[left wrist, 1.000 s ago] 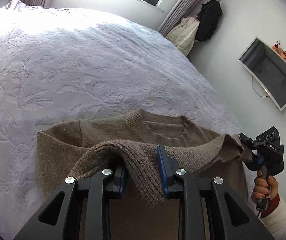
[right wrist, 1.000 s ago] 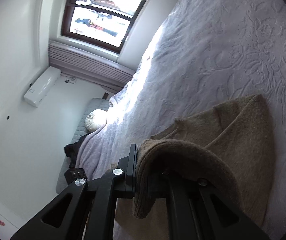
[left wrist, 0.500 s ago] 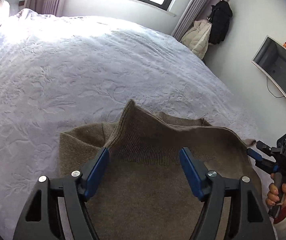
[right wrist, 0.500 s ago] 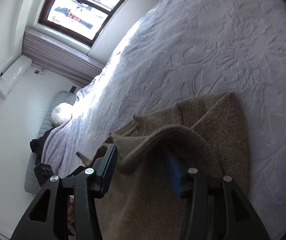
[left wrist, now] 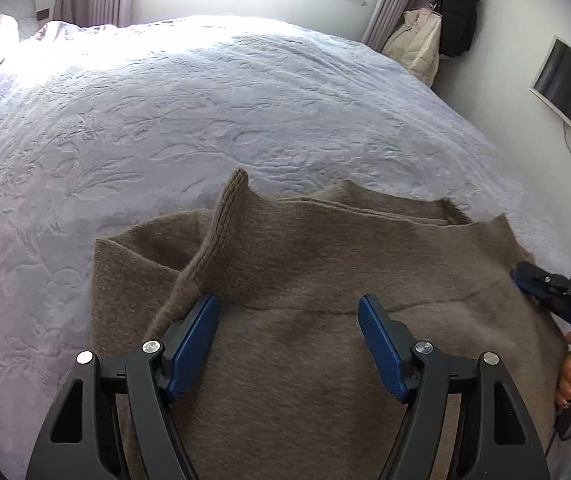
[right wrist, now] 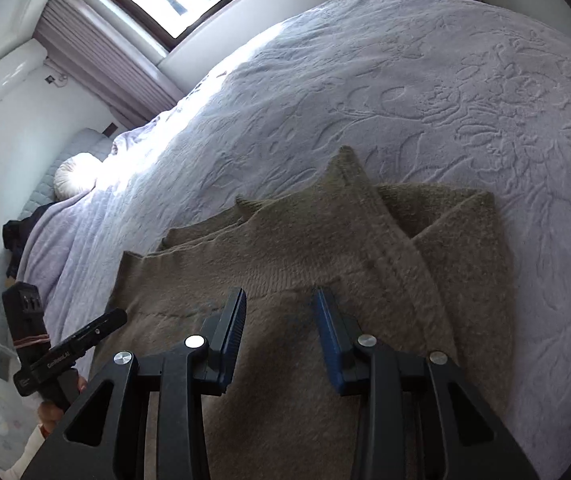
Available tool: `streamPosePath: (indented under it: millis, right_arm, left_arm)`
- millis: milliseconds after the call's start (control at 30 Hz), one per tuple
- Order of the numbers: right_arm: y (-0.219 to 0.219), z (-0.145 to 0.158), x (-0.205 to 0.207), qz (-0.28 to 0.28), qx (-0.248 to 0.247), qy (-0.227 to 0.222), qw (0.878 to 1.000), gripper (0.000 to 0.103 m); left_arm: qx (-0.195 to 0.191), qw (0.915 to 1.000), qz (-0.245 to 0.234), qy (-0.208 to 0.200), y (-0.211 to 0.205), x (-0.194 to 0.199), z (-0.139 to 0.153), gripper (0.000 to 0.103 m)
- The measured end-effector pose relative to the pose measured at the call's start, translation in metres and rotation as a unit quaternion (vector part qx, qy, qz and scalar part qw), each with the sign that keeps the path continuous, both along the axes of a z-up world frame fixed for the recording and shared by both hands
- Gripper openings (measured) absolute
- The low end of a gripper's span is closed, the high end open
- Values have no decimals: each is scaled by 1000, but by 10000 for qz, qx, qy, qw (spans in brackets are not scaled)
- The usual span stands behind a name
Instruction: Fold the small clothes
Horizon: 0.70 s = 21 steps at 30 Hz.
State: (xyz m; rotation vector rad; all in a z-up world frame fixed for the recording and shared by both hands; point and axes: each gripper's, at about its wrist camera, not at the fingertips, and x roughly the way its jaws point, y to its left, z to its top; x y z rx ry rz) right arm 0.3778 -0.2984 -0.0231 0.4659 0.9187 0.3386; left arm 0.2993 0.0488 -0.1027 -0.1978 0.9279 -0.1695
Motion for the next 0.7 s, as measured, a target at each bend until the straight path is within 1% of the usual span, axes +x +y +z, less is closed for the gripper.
streamPosePath:
  millis: [33,100,133,167,200,233,267,300,367,433,500,600,700]
  right_arm:
    - [-9,-1,1,-226,-1,-73,9997,39]
    - [-25,-2,3,-603,213,-64,9979,39]
    - [-34,-2,-1,-801,447,-16,9958,39]
    - [-39,-2,-5,-862,612,3,9944,40]
    - [-40,0,-10,-850,693,28,9940,45]
    - [-39,3,-17,-770,718,50,9944,48]
    - [-36,8,-28,-630,731,55,9953,53]
    - [-34,11,-38,-506,787,53,9956,54]
    - [-27,18,-66,-164,1063,61,9942,56]
    - [-15,25,-96,219,1400,77,9899,57]
    - [3,27,-128,717,1784,153,9812,59]
    - [31,15,-165,1180,1961,378,9727,62]
    - [55,-11,-182,1245,1898,707,9713,62]
  left_arm:
    - [-48,10000,11,5,4,2,-2,73]
    - [-250,9997,-2,24,12,2,0,73]
    - [-205,9998,20,16,13,1,4,73]
    - [-95,9999,44,-11,15,-4,8,73]
    - [-43,10000,26,-23,17,-8,13,73]
    - [1,10000,15,-17,21,-16,17,73]
    - [32,10000,5,-16,25,-25,21,73]
    - [19,10000,-41,-17,31,-36,24,73]
    - [-38,9999,-132,18,42,-57,28,74]
    - [-131,9997,-209,76,52,-81,30,74]
    - [-319,9989,-308,166,62,-104,29,73]
    - [-542,9969,-495,294,69,-134,23,73]
    - [-581,9955,-683,305,65,-152,19,73]
